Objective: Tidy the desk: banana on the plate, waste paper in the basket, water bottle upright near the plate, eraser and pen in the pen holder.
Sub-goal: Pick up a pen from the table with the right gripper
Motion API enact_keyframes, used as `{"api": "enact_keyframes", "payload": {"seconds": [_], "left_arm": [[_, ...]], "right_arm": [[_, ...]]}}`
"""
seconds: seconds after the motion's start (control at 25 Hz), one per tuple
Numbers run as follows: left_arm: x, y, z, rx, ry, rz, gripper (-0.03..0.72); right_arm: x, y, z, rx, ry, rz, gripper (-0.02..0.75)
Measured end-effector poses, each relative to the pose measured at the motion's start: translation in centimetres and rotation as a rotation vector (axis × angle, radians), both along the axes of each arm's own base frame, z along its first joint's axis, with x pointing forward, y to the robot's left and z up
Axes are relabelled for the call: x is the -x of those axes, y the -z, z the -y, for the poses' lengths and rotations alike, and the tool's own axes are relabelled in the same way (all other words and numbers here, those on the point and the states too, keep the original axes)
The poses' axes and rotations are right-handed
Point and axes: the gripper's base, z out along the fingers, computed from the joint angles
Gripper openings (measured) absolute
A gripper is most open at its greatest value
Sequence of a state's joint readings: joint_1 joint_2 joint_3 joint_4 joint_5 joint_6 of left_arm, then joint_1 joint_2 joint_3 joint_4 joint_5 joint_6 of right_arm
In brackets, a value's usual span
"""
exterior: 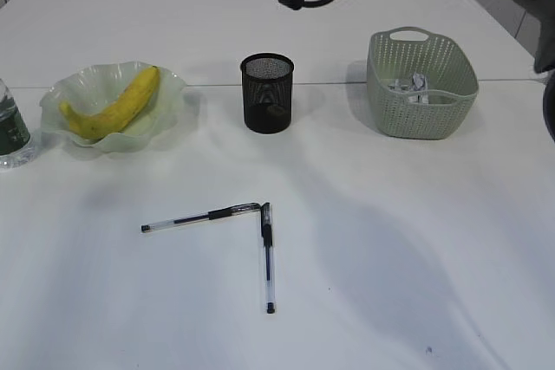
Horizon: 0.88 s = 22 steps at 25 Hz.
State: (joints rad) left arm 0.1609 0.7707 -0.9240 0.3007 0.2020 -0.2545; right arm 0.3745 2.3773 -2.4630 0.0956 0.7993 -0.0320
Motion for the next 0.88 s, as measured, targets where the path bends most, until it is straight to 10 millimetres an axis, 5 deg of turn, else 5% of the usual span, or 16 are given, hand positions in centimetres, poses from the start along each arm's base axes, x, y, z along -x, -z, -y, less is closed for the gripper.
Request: {"api": "enact_keyframes", "payload": {"seconds": [0.44,0.88], "left_arm": [[0.0,-0.7,0.2,-0.019,0.024,0.078,0.45],[0.0,-0.9,0.3,-0.052,0.024,0.091,0.448]], "right_arm": [[4.2,-9.1,1.7,0.037,-0.021,0.023,0.337],[12.7,-20.3,5.2,0.047,-0.05,0.195,0.337]]}}
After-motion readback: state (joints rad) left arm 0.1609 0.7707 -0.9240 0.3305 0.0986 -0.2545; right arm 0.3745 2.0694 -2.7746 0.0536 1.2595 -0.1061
